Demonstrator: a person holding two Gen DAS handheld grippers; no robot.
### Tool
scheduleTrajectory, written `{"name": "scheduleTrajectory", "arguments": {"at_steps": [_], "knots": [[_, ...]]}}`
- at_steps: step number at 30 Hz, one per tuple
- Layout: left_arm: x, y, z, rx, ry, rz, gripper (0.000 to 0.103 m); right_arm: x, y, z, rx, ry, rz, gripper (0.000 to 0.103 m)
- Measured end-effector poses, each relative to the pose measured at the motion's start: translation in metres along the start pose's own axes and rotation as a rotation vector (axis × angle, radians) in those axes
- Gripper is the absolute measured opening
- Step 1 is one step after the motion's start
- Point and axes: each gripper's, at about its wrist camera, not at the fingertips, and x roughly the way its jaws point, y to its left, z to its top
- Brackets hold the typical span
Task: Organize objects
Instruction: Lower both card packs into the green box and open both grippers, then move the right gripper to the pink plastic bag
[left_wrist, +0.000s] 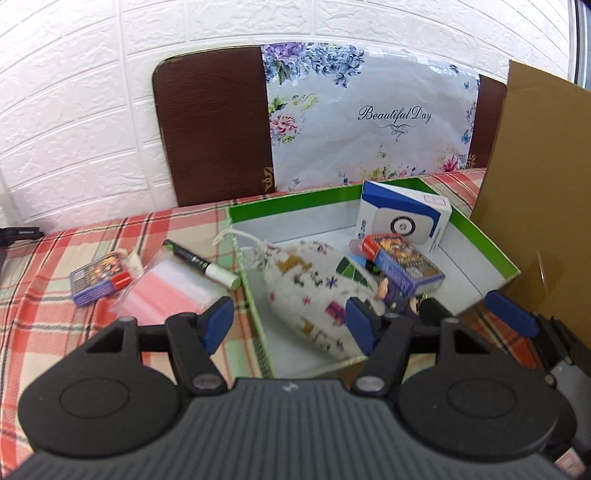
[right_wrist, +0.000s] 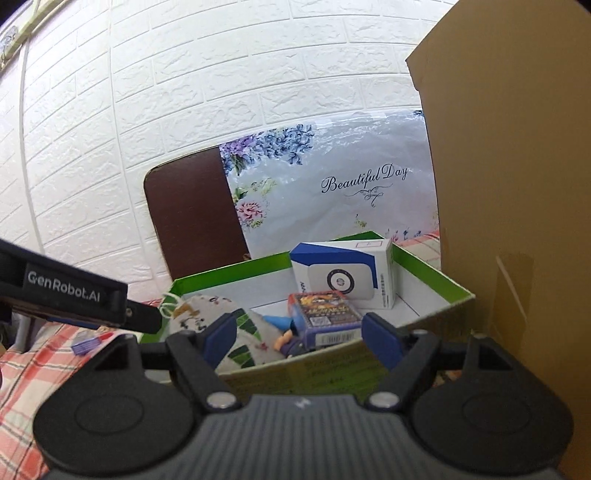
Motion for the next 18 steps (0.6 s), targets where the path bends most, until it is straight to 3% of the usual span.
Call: {"name": "scheduleTrajectory", "arguments": {"at_steps": [18], "knots": [[-0.053,0.044,-0.04,-0.03,-0.074,0.098,0.074,-0.05,0.043,-0.006,-0.093,0.016,0.058,0.078]]}}
